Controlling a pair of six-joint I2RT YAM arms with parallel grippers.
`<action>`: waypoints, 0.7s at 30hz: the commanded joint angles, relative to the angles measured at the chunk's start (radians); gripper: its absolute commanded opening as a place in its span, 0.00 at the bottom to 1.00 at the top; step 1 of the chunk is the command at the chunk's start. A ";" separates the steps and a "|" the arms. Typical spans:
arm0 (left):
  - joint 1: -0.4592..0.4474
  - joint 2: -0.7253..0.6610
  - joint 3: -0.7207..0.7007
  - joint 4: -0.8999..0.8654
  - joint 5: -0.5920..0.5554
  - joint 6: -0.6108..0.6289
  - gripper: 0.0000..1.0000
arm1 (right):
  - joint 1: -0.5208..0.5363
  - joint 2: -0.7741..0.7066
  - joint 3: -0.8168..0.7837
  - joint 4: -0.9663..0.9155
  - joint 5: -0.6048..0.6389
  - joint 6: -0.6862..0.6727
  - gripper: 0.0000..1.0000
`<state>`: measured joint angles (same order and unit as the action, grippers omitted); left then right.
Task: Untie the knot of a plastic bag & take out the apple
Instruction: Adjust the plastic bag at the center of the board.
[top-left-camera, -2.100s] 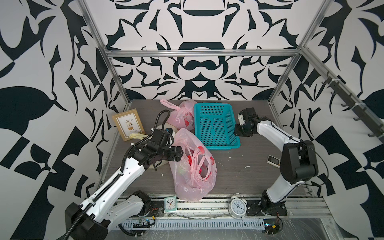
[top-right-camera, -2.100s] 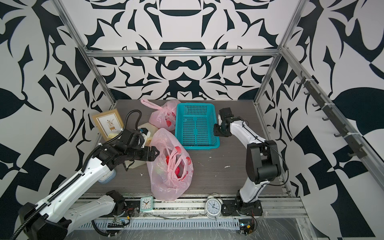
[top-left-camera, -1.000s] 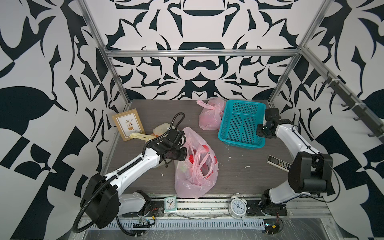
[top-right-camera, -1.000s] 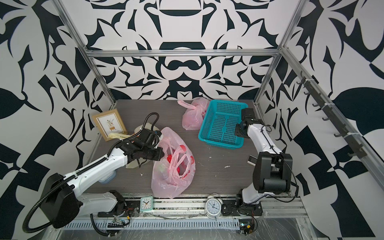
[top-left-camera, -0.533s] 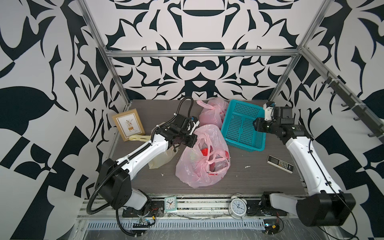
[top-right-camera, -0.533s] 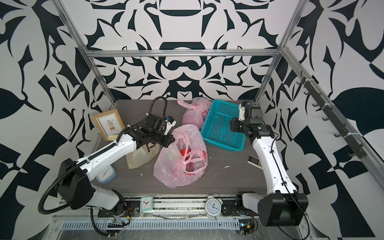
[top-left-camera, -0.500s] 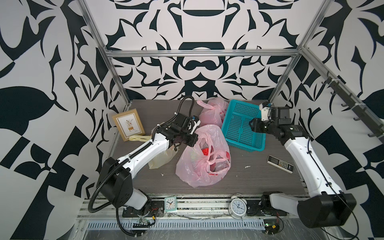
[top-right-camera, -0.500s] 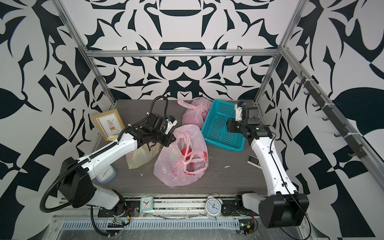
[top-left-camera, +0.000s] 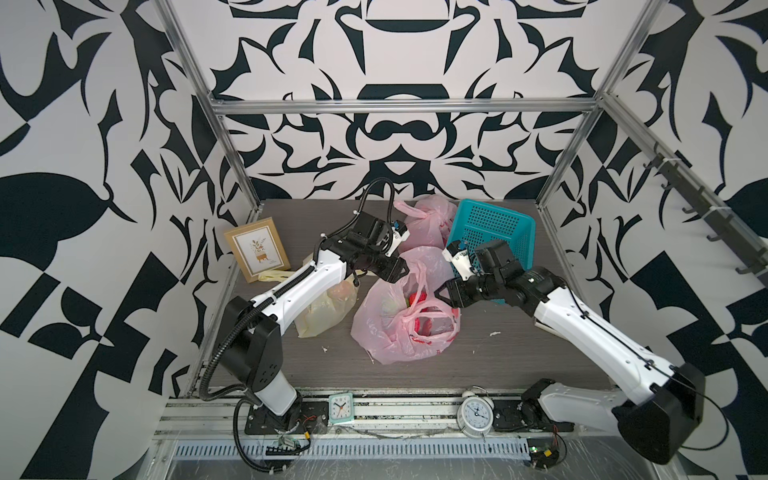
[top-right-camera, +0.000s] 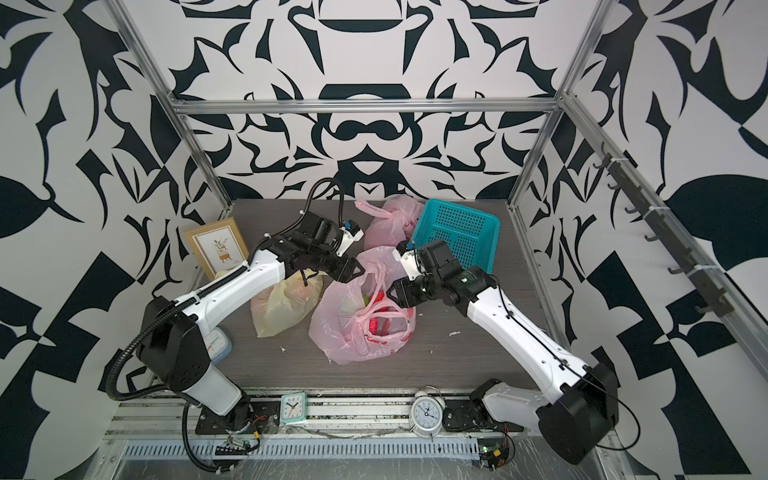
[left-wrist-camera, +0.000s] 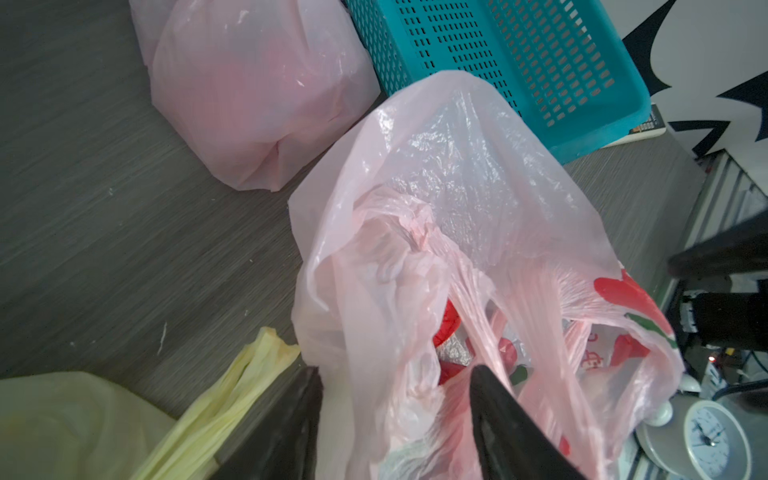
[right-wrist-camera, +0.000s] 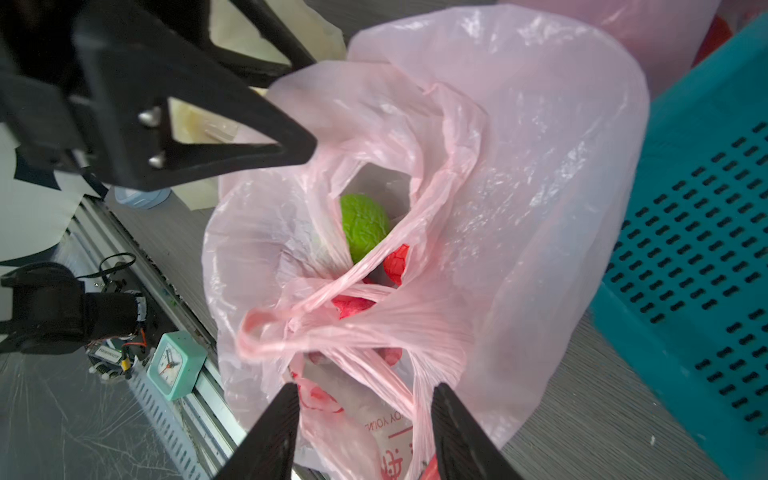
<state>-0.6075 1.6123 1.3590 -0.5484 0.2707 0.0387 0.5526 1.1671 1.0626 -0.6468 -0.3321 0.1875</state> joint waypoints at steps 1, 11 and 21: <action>0.003 -0.095 -0.010 -0.060 -0.018 -0.033 0.73 | 0.036 -0.057 0.033 -0.057 0.096 -0.065 0.54; 0.005 -0.308 -0.163 -0.140 -0.031 -0.185 0.77 | 0.344 0.005 -0.004 -0.036 0.342 -0.197 0.55; 0.020 -0.374 -0.217 -0.122 0.013 -0.218 0.79 | 0.433 0.172 0.057 0.004 0.593 -0.304 0.55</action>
<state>-0.5934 1.2602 1.1515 -0.6548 0.2558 -0.1585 0.9775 1.3319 1.0676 -0.6731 0.1474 -0.0685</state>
